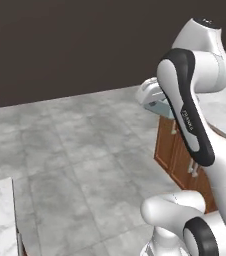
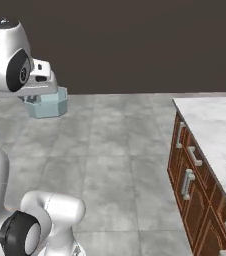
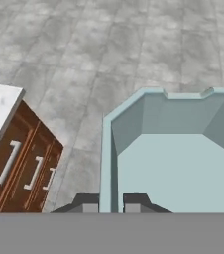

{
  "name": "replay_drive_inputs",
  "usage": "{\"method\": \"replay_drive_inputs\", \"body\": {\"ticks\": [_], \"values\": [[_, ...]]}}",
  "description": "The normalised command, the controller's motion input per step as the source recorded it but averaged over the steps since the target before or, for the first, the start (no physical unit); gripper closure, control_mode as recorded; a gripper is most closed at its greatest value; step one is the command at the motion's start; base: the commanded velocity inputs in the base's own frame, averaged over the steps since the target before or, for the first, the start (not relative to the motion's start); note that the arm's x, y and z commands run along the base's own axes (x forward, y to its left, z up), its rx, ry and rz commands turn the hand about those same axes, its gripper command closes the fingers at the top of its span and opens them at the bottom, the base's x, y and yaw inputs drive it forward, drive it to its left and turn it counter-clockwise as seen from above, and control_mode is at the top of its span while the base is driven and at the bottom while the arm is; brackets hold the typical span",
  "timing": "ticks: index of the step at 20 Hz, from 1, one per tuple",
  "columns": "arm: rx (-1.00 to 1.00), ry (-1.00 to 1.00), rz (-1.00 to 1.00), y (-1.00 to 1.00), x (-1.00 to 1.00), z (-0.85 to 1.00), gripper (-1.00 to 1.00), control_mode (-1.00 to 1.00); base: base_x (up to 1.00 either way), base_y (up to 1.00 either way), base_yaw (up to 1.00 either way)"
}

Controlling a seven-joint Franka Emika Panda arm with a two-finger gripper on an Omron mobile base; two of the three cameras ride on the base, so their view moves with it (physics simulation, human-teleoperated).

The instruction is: Retrieve the tupperware and aluminum foil from the cabinet and place them on the dining counter near the plate with squash and sweet potato to prepare for storing leftovers.

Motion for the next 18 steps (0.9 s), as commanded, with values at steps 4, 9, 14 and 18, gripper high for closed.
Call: {"method": "replay_drive_inputs", "body": {"ticks": [4,9,14,18], "values": [[0.0,0.0,0.0,0.0,0.0,0.0,1.0,1.0,1.0,0.01,0.28],[0.0,0.0,0.0,0.0,0.0,0.0,1.0,1.0,1.0,0.0,0.48],[0.0,0.0,0.0,0.0,0.0,0.0,1.0,1.0,1.0,0.0,0.59],[0.0,0.0,0.0,0.0,0.0,0.0,1.0,1.0,1.0,0.0,0.59]]}}
